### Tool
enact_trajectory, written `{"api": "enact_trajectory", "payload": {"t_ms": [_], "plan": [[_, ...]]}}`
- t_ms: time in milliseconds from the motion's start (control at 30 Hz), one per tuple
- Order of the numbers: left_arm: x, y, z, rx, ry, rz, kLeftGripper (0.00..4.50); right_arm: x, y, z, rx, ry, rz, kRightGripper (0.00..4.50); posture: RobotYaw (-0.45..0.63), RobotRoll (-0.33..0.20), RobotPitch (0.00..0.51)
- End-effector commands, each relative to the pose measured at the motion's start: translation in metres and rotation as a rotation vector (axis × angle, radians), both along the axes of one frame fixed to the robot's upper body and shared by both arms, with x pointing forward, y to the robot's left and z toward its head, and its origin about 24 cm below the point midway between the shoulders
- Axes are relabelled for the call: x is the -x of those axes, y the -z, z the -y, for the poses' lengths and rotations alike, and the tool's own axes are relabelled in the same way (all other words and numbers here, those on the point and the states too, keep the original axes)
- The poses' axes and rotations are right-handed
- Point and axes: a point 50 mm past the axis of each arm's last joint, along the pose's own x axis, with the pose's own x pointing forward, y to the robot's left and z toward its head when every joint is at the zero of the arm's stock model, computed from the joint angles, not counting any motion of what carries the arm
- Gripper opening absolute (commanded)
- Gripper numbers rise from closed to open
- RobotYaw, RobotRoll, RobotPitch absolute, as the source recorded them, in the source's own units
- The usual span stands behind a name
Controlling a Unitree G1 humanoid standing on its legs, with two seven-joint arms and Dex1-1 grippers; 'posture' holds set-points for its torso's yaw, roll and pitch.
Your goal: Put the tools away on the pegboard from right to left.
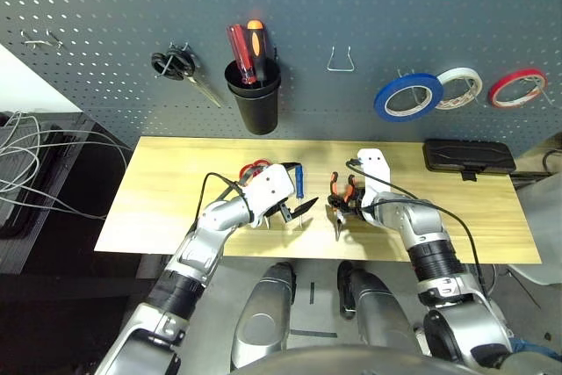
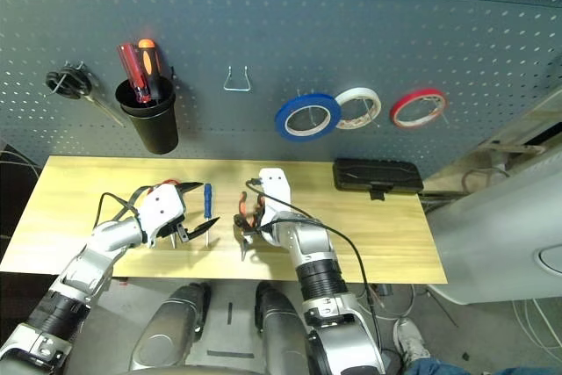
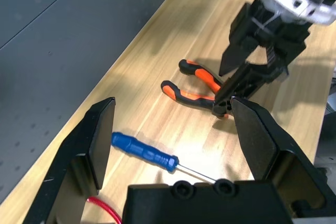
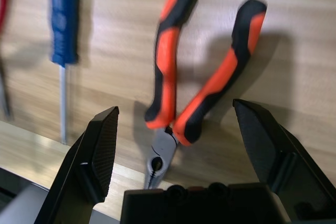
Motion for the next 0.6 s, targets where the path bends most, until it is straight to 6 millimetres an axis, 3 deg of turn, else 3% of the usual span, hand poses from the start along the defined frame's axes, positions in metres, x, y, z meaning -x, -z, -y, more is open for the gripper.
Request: {"api": "enact_trajectory", "payload": {"t_ms": [33, 433, 533, 600], "plan": [[0.008, 0.004, -0.003, -0.014, -0.016, -0.02, 4.5, -0.001, 0.007, 0.001, 0.033, 0.046, -0.046, 4.48, 0.28, 0.0, 0.26], [0.017, 0.006, -0.007, -0.015, -0.043, -0.032, 4.5, -0.018, 0.013, -0.012, 0.045, 0.116, -0.051, 4.48, 0.3, 0.0, 0.266], [0.015, 0.005, -0.007, -0.017, -0.044, -0.029, 4.5, -0.019, 0.013, -0.012, 0.073, 0.101, -0.058, 3.84, 0.29, 0.0, 0.262], [0.014, 0.004, -0.007, -0.015, -0.042, -0.025, 4.5, -0.018, 0.013, -0.011, 0.074, 0.095, -0.073, 3.18, 0.28, 0.0, 0.257]]}}
